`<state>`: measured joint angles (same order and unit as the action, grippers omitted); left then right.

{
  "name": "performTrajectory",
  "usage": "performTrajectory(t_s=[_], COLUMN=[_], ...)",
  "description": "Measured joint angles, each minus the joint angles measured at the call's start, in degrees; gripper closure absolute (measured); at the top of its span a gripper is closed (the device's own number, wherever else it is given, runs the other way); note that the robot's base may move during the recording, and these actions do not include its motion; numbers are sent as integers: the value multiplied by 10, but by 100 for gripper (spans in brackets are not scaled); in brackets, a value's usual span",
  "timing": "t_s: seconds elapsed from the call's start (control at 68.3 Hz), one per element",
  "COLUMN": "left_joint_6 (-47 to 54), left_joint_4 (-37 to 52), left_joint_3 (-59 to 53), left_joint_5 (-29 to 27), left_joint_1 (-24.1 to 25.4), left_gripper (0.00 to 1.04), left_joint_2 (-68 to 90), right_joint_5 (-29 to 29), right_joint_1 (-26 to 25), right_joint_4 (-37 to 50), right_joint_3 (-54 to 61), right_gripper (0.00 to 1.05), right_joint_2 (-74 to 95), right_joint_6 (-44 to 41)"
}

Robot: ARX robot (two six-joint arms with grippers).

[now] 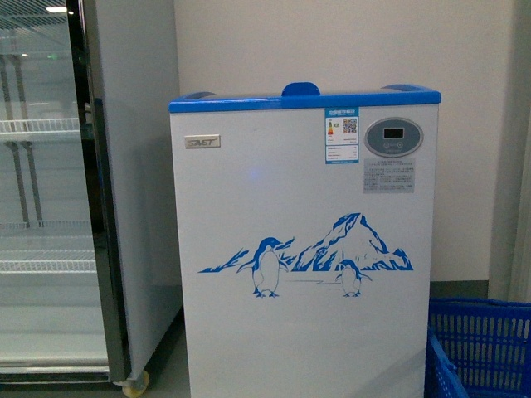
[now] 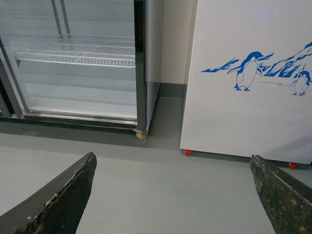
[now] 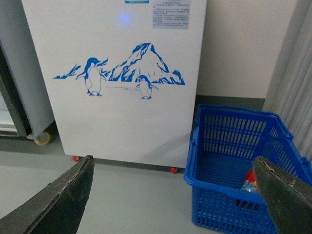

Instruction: Put drink in fridge

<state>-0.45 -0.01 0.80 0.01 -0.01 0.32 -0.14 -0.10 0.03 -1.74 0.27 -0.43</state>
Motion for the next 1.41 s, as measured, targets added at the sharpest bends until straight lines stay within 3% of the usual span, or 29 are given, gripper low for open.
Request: performTrajectory(t_s=[1.376, 1.391, 1.405], left_joint_6=[0, 0, 0], left_joint_4=[0, 0, 0], left_joint_3=[0, 0, 0], left_joint_5=[0, 0, 0], left_joint_1=[0, 0, 0], left_gripper=[8, 8, 8], left_joint_2=[0, 0, 0], right_joint_5=[1, 2, 43], right_joint_1=[0, 0, 11], right_joint_4=[0, 0, 4], right_joint_3=[0, 0, 0], right_gripper=[7, 7, 7], right_joint_2=[0, 0, 9], right_joint_6=[0, 0, 5])
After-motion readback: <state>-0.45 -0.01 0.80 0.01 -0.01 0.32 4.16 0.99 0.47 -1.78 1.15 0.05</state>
